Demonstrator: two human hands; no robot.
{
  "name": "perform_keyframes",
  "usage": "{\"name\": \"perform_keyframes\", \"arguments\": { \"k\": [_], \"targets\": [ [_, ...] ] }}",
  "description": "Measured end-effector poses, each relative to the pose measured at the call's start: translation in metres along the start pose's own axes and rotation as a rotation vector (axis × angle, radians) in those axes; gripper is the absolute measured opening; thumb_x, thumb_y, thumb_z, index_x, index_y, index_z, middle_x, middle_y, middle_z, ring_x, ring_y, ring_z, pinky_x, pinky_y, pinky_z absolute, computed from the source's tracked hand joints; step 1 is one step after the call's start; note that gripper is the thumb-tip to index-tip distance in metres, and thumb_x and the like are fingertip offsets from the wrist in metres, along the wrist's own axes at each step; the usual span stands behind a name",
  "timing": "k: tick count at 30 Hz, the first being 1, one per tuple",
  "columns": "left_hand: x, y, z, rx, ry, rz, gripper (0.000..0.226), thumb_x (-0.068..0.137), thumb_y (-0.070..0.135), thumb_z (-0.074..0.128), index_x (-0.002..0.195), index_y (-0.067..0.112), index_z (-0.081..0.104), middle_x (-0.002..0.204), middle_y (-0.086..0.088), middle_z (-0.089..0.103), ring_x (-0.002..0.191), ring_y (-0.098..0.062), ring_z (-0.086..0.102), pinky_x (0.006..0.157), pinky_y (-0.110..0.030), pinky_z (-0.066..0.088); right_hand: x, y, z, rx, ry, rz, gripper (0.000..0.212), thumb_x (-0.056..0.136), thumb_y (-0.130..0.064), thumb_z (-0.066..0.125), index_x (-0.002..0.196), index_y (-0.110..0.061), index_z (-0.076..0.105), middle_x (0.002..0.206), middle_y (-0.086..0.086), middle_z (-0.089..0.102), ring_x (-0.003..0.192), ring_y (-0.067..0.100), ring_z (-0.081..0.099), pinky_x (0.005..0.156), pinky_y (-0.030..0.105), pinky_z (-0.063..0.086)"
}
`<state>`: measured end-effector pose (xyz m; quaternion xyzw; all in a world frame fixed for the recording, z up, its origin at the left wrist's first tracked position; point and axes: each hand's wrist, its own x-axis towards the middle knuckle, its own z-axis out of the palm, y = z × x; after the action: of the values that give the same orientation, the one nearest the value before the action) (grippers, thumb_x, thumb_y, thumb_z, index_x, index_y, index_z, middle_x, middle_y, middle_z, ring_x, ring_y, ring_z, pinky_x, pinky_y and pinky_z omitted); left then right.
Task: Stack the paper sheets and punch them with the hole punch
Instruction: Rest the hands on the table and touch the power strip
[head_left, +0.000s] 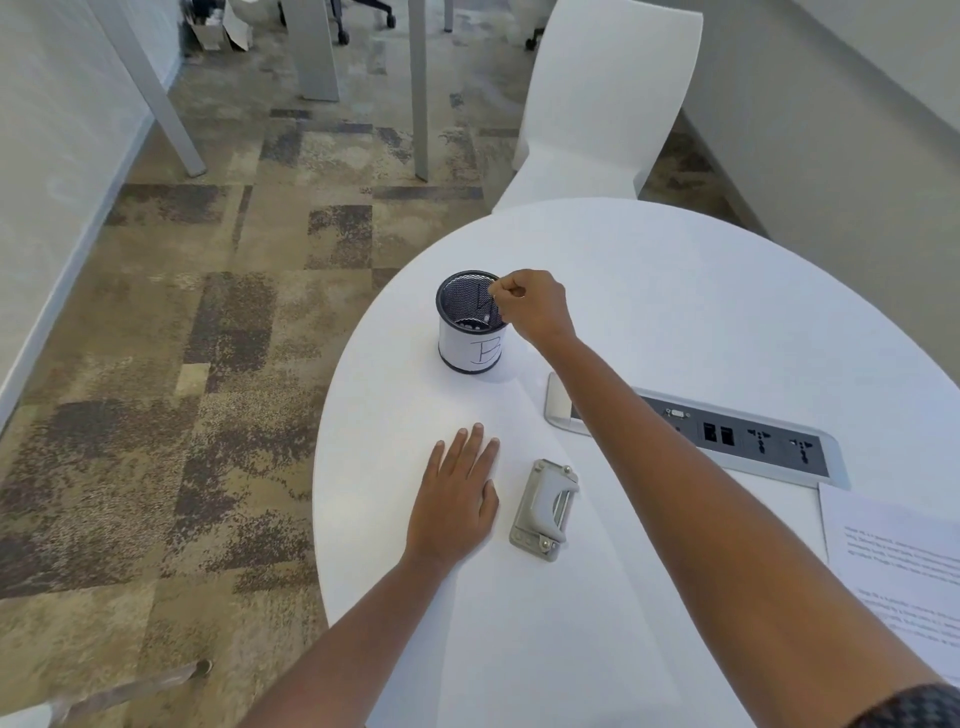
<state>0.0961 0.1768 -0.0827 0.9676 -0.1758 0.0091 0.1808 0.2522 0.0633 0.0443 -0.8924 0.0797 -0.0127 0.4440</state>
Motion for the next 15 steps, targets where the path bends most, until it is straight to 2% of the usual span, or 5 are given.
{"name": "perform_keyframes", "arguments": {
  "k": [2,4,7,11,15],
  "targets": [
    [0.0,0.0,0.0,-0.005,0.003,-0.001,0.048,0.078,0.017,0.053,0.125,0.011,0.057,0.135,-0.012,0.055,0.124,-0.028,0.054,0.102,-0.049,0.044,-0.001,0.0,0.002,0.038,-0.003,0.028,0.022,0.084,-0.007,0.048,0.082,0.008,0.064,0.073,0.016,0.06,0.071,0.022,0.051,0.082,0.037,0.051],
    [0.0,0.001,-0.002,0.007,0.0,0.001,0.046,0.08,0.017,0.048,0.125,0.011,0.058,0.135,-0.013,0.056,0.123,-0.028,0.054,0.101,-0.049,0.044,-0.002,0.0,0.004,0.068,-0.008,0.041,0.021,0.085,-0.007,0.048,0.084,0.003,0.066,0.075,0.009,0.06,0.073,0.021,0.053,0.081,0.037,0.05],
    [0.0,0.002,-0.005,0.01,-0.021,-0.003,0.049,0.081,0.021,0.036,0.124,0.01,0.059,0.134,-0.013,0.056,0.122,-0.028,0.055,0.1,-0.049,0.045,-0.003,0.001,0.006,0.056,-0.014,0.036,0.022,0.088,-0.009,0.049,0.089,0.005,0.066,0.077,0.008,0.058,0.075,0.022,0.052,0.079,0.035,0.049],
    [0.0,0.002,-0.006,0.011,-0.024,-0.003,0.05,0.081,0.021,0.035,0.124,0.01,0.058,0.134,-0.013,0.056,0.122,-0.028,0.055,0.1,-0.049,0.045,-0.009,0.005,0.002,0.095,0.025,0.027,0.023,0.088,-0.007,0.048,0.093,0.005,0.067,0.078,0.01,0.06,0.075,0.023,0.053,0.083,0.037,0.049],
    [0.0,0.001,-0.006,0.01,-0.026,-0.004,0.05,0.082,0.02,0.035,0.124,0.01,0.058,0.134,-0.013,0.056,0.123,-0.028,0.054,0.101,-0.049,0.045,-0.027,0.019,-0.01,0.164,0.104,0.059,0.021,0.085,-0.003,0.049,0.094,0.002,0.067,0.077,0.008,0.062,0.06,0.016,0.056,0.075,0.03,0.051]
  ]
}}
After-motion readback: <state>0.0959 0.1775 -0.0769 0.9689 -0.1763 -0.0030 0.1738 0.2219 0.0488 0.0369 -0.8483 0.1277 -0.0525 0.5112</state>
